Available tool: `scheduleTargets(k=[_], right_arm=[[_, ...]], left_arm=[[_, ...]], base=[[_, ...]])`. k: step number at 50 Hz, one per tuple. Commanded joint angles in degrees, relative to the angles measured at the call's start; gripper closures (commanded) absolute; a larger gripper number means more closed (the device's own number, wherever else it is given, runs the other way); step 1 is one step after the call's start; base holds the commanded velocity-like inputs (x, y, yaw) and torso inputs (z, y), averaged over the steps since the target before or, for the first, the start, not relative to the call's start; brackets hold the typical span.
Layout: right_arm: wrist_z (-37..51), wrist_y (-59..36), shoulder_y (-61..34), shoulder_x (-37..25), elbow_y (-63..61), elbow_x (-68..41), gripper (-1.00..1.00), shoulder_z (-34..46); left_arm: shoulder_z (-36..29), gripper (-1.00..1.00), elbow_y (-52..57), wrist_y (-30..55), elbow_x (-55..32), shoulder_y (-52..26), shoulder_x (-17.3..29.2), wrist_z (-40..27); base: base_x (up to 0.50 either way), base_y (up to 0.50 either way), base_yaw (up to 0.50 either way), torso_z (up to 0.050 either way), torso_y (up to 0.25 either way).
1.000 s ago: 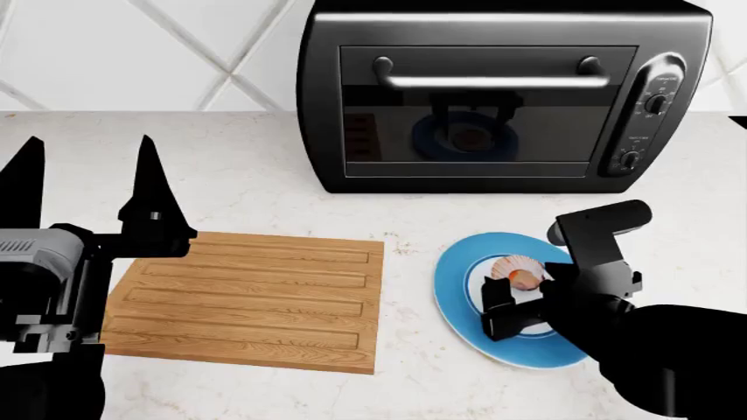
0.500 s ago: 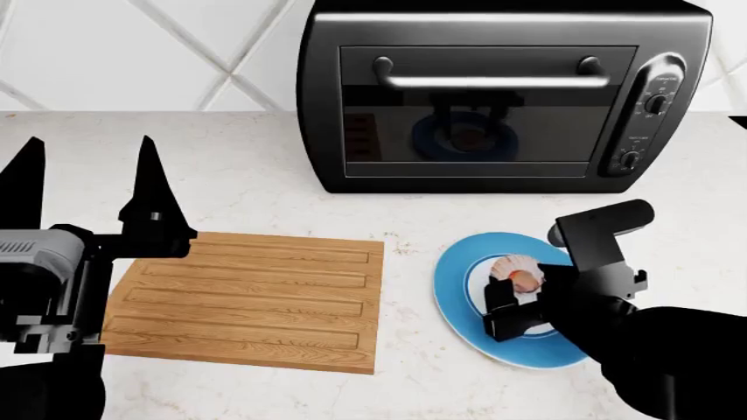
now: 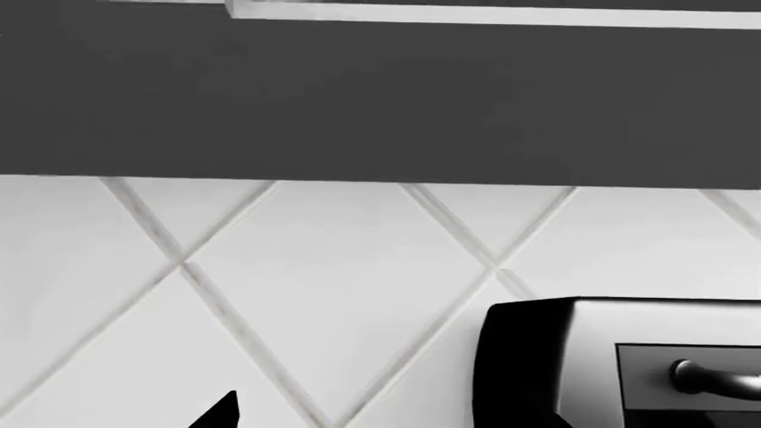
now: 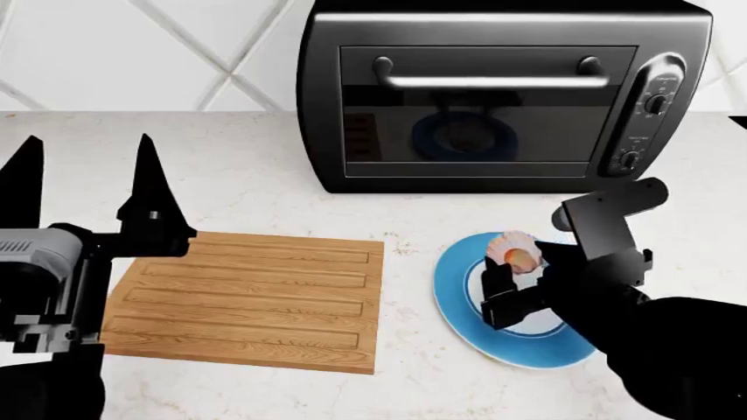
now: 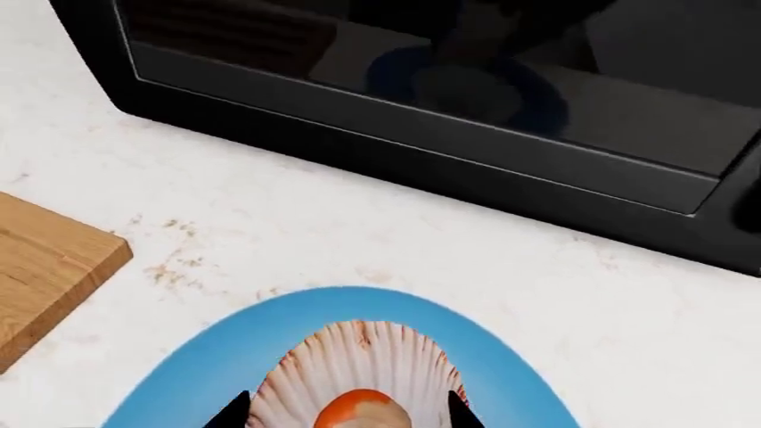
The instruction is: Pick the scallop from the plate and place it on the cutting board. Then pick the condiment bottle from the cabinet and place it next to the cutting board.
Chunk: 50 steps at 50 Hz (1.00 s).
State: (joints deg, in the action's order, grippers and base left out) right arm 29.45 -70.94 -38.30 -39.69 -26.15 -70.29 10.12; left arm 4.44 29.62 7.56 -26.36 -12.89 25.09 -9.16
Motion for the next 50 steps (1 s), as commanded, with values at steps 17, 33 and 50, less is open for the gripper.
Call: scheduleTargets(k=[17, 33, 50], right_arm=[[-6.6, -0.3, -12.8, 6.8, -0.7, 1.9, 1.00, 8.9], [-18.8, 4.7, -22.1, 16.1, 10.5, 11.8, 1.00, 21.9], [-20.8, 3.6, -23.9, 19.4, 9.2, 5.0, 1.00, 20.3]], left_arm=[[4.9, -1.00, 5.0, -1.1, -2.4, 2.5, 1.6, -1.8], [8.0, -1.00, 5.4, -3.5, -3.9, 5.4, 1.8, -1.2], [7.3, -1.00, 3.9, -3.6, -3.9, 4.5, 1.7, -1.0]], base=[[0.00, 0.00, 0.00, 0.000, 0.000], [0.00, 0.00, 0.00, 0.000, 0.000], [0.00, 0.00, 0.00, 0.000, 0.000]])
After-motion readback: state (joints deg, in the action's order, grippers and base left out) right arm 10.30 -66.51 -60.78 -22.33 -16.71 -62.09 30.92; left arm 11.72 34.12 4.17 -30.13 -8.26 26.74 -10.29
